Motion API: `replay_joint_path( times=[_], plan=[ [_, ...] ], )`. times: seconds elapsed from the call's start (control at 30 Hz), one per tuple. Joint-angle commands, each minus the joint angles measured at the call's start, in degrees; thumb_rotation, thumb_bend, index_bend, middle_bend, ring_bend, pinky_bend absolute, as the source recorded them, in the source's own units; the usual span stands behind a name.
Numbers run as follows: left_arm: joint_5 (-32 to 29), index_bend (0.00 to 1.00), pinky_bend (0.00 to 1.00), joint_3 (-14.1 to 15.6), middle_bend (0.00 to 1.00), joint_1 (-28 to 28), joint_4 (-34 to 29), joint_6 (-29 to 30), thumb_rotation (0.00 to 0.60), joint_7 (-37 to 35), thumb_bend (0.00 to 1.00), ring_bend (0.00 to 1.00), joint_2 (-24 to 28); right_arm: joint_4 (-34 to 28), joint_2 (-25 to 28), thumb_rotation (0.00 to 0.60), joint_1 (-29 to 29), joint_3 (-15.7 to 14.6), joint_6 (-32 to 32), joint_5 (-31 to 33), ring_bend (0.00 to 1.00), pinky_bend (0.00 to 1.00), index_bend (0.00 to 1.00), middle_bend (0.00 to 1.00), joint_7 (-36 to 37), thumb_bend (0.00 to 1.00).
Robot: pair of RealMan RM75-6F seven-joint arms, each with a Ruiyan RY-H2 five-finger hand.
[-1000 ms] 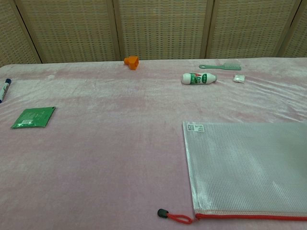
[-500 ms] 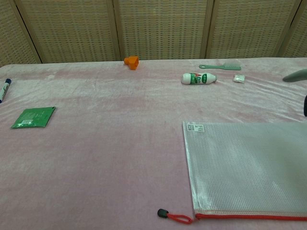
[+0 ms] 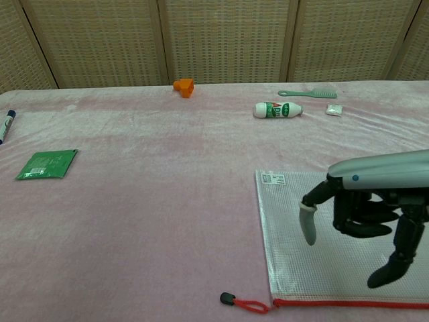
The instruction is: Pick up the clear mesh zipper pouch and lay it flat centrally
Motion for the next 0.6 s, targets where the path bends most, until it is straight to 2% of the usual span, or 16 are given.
replay_joint_path(
  times=[0.03, 0.23, 0.6],
  plan=[
    [-0.33, 0.0, 0.0, -0.14, 0.0, -0.11, 0.17, -0.17, 0.6, -0.13, 0.0, 0.0, -0.06, -1.05, -3.91, 0.6, 3.5, 1.22, -4.87, 6.8, 0.92, 1.0, 0.47, 0.96, -4.45, 0.21],
    [-1.04, 0.0, 0.0, -0.23, 0.0, -0.44, 0.52, -0.88, 0.6, -0.31, 0.0, 0.0, -0.12, 1.48, -9.13, 0.6, 6.08, 1.25, -7.13, 15.43, 0.92, 1.0, 0.47, 0.96, -11.68, 0.29],
    [-1.7, 0.0, 0.0, -0.35, 0.0, -0.72, 0.77, -1.23, 0.6, -0.19, 0.0, 0.0, -0.26, 1.7, -13.89, 0.6, 10.05, 0.33, -4.05, 27.49, 0.92, 1.0, 0.47, 0.96, -23.53, 0.37]
  ],
)
